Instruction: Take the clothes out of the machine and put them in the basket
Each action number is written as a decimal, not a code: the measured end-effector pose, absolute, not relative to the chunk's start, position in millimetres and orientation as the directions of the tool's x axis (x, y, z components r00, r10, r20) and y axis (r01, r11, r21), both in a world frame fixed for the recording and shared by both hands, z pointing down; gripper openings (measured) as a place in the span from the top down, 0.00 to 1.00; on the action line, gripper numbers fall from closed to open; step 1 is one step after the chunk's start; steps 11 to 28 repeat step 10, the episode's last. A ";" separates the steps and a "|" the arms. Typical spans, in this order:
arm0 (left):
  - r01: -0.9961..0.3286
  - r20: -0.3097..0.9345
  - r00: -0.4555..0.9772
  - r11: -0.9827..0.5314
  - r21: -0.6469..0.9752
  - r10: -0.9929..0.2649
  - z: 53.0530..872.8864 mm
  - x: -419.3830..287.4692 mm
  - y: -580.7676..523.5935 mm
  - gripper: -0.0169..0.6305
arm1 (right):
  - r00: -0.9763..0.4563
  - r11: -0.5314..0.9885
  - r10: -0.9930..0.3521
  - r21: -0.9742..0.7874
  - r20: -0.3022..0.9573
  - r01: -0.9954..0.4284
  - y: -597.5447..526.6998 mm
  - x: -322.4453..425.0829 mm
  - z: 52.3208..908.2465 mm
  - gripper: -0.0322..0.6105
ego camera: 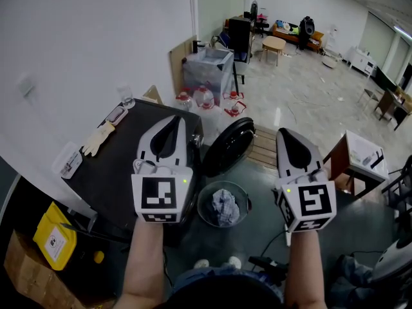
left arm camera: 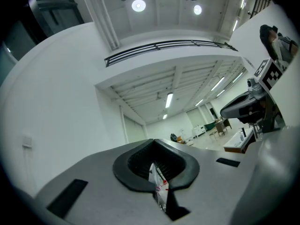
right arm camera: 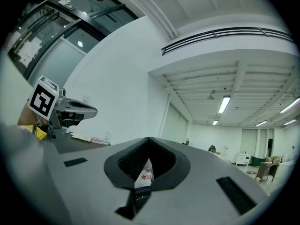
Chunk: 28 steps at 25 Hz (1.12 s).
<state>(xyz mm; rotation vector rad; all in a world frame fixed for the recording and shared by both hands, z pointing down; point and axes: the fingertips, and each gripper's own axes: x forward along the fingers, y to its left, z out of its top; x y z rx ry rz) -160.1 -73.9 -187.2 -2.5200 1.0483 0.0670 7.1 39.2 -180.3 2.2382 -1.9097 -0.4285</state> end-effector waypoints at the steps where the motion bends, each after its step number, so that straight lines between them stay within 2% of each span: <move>1: -0.691 -0.195 0.714 -0.630 -0.355 -0.673 -186.8 -159.9 -74.3 0.97 | 0.142 -0.168 -0.984 0.309 -0.106 -0.936 39.6 7.9 -180.1 0.95; 28: -0.701 -0.173 0.696 -0.609 -0.370 -0.697 -185.7 -157.6 -76.1 0.97 | 0.153 -0.177 -0.983 0.302 -0.103 -0.937 41.4 13.6 -181.3 0.95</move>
